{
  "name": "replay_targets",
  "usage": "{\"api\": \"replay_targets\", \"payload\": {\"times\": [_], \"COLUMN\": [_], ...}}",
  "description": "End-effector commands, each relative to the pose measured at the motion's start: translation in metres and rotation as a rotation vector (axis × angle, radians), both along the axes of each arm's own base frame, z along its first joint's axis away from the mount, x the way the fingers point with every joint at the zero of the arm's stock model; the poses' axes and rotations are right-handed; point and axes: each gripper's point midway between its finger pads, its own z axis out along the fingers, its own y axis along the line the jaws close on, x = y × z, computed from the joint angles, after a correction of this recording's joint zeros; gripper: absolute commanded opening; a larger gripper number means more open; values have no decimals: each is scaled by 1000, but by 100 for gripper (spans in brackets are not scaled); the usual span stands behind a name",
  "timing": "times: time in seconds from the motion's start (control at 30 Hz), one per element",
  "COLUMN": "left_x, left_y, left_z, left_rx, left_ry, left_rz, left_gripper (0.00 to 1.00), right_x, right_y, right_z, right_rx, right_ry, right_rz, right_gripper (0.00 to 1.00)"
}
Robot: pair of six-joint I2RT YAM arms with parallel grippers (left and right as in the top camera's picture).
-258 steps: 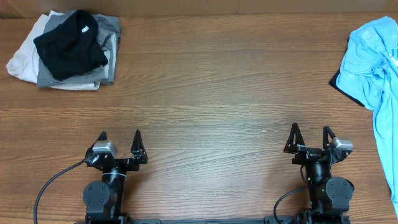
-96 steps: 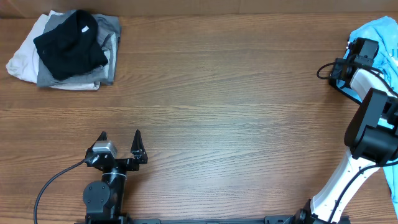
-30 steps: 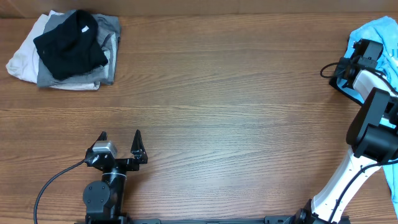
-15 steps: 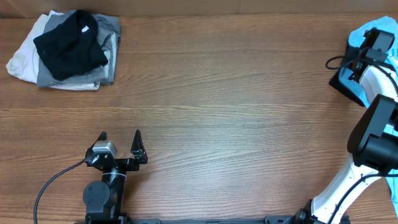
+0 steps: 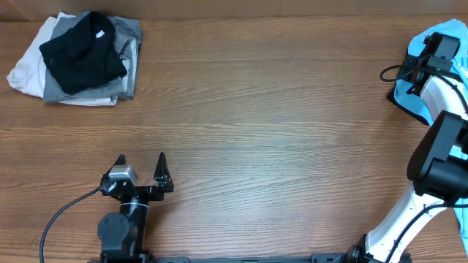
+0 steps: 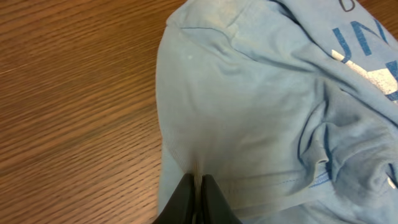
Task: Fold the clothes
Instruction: 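Drag the blue T-shirt leftward to the table center with the right gripper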
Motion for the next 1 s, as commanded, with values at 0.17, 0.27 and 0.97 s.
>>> {"api": "replay_targets", "payload": {"times": [0.17, 0.27, 0.97], "left_x": [0, 0, 0], "left_y": [3, 3, 3], "left_z": [-1, -1, -1], "left_rx": [24, 24, 24], "left_ry": [-3, -3, -3], "left_rz": [15, 15, 15], "left_gripper": [100, 100, 100], "right_x": [26, 34, -39], "right_y": [51, 98, 517], "right_z": [84, 120, 151], "right_rx": [-47, -55, 585], "right_ry": [-154, -214, -217], "right_rz": [97, 180, 878], "right_gripper": [4, 4, 4]}}
